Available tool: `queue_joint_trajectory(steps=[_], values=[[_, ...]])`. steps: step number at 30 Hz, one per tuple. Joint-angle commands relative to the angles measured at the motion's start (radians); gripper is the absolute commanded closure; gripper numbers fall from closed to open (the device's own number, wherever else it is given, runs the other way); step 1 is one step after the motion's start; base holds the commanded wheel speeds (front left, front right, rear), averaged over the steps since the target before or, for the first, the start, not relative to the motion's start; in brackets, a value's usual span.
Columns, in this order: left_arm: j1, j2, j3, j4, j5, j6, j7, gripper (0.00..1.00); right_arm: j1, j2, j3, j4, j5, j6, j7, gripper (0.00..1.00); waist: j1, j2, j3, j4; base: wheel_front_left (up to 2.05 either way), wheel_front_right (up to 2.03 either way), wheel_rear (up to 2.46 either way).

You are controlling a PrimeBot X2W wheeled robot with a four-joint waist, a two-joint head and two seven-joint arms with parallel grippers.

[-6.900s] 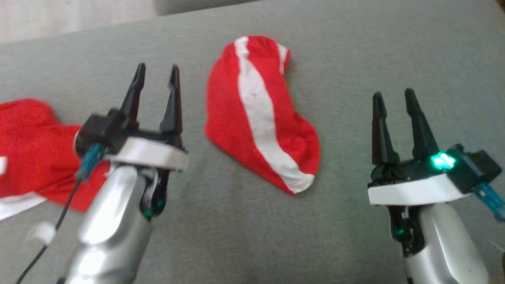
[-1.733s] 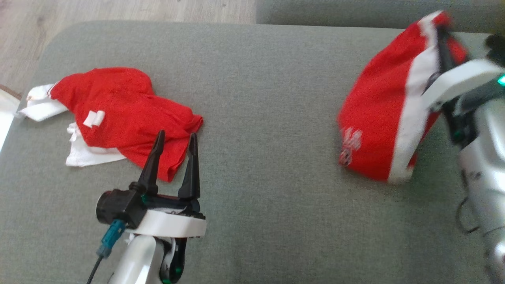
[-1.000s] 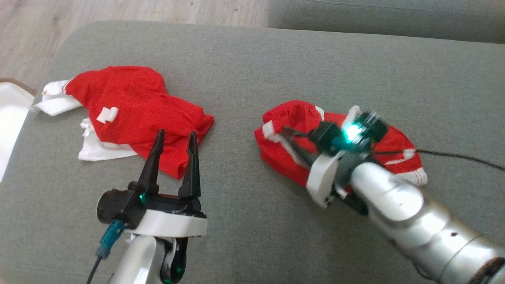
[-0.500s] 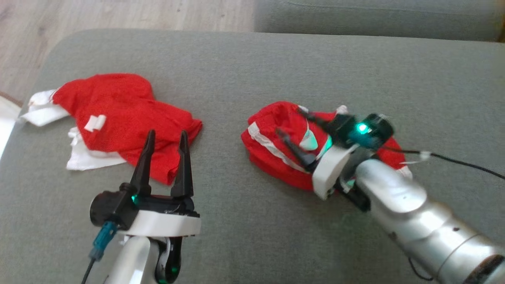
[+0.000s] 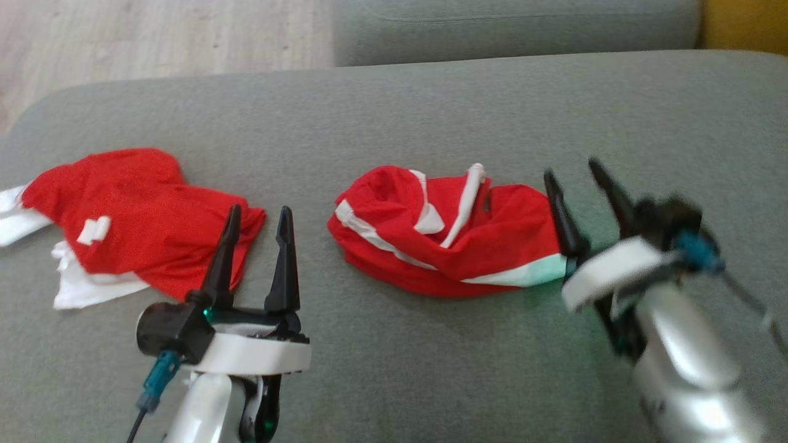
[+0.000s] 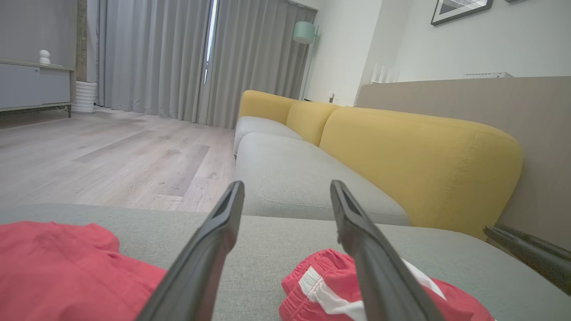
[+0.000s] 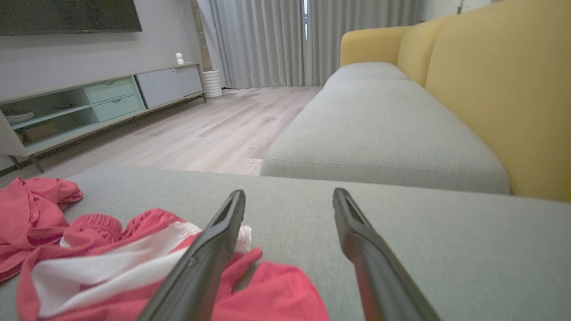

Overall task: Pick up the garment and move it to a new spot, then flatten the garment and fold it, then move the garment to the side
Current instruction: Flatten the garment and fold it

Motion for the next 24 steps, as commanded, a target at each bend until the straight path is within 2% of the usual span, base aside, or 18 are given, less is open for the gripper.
queue_joint_trajectory(steps=[1, 6, 11, 17, 24], values=[[-0.010, 0.003, 0.038, -0.037, 0.005, 0.000, -0.005, 0.00, 0.013, 0.028, 0.000, -0.046, -0.018, 0.007, -0.013, 0.00, 0.0000, -0.0001, -0.002, -0.013, 0.00, 0.00, 0.00], [-0.003, 0.003, 0.037, -0.035, 0.008, -0.009, -0.005, 0.00, 0.160, 0.093, -0.102, -0.140, -0.099, 0.007, -0.014, 0.00, 0.0000, -0.0001, -0.001, -0.040, 0.00, 0.00, 0.00], [-0.007, 0.003, 0.031, -0.033, 0.012, -0.015, -0.005, 0.00, 0.200, 0.114, -0.132, -0.182, -0.133, 0.007, -0.014, 0.00, 0.0000, -0.0001, 0.005, -0.043, 0.00, 0.00, 0.00], [-0.029, 0.003, 0.010, -0.037, 0.014, -0.022, -0.005, 0.00, 0.157, 0.119, -0.149, -0.206, -0.169, 0.007, 0.019, 0.00, 0.0000, -0.0001, 0.036, -0.012, 0.00, 0.00, 0.00], [-0.051, 0.003, -0.002, -0.029, 0.009, -0.024, -0.005, 0.00, 0.024, 0.118, -0.126, -0.138, -0.146, 0.007, 0.161, 0.00, 0.0000, -0.0001, 0.071, 0.041, 0.00, 0.00, 0.00]])
